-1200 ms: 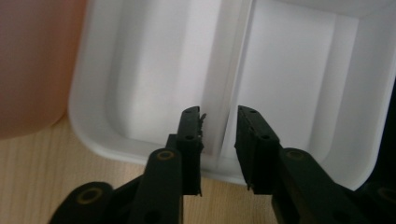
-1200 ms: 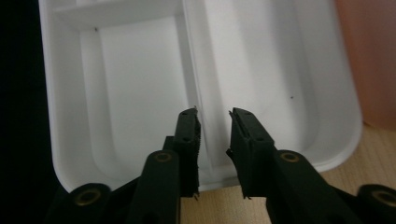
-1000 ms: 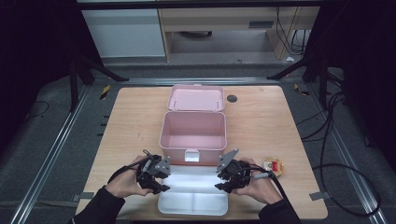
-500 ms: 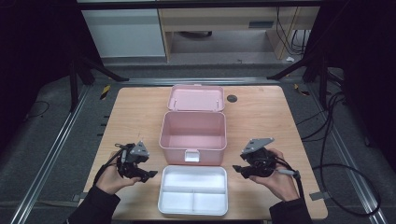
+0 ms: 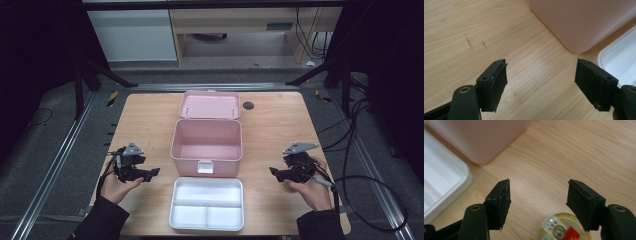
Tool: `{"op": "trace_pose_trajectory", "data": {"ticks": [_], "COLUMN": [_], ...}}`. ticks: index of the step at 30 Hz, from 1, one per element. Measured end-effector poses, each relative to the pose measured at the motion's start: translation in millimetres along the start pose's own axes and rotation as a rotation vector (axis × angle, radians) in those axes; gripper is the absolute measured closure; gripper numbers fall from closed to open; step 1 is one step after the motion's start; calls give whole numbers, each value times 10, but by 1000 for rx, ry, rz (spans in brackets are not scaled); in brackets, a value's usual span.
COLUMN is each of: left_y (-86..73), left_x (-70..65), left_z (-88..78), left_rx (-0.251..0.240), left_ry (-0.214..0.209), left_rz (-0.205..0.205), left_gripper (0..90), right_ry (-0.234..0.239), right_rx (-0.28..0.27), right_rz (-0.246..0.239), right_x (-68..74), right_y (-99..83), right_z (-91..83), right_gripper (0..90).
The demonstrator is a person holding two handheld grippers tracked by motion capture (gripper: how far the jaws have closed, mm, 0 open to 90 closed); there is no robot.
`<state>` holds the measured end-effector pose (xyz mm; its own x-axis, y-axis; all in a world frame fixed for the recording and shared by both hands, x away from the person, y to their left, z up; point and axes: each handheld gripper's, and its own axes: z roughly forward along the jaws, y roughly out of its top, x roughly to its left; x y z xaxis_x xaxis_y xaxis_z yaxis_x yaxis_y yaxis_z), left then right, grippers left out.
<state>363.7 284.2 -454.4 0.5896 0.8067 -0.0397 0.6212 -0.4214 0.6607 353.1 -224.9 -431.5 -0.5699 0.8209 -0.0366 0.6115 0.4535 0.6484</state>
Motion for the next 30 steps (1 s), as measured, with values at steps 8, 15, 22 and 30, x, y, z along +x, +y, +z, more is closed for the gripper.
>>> {"op": "trace_pose_trajectory", "data": {"ticks": [8, 15, 22, 30], "left_y": [-27, -37, -43, -43], "left_x": [45, 32, 41, 40], "left_z": [33, 51, 48, 54], "left_rx": [16, 29, 30, 32], "left_ry": [9, 3, 1, -3], "left_rz": [-9, 4, 2, 4], "left_gripper": [249, 248, 249, 247], "right_ry": [-78, -57, -61, -63], "right_rx": [91, 178, 216, 281], "right_rz": [87, 72, 62, 59], "right_x": [-241, -252, -258, -278], "right_y": [-181, -241, -278, -328], "right_z": [-7, 96, 153, 237], "right_gripper": [249, 198, 173, 161]}}
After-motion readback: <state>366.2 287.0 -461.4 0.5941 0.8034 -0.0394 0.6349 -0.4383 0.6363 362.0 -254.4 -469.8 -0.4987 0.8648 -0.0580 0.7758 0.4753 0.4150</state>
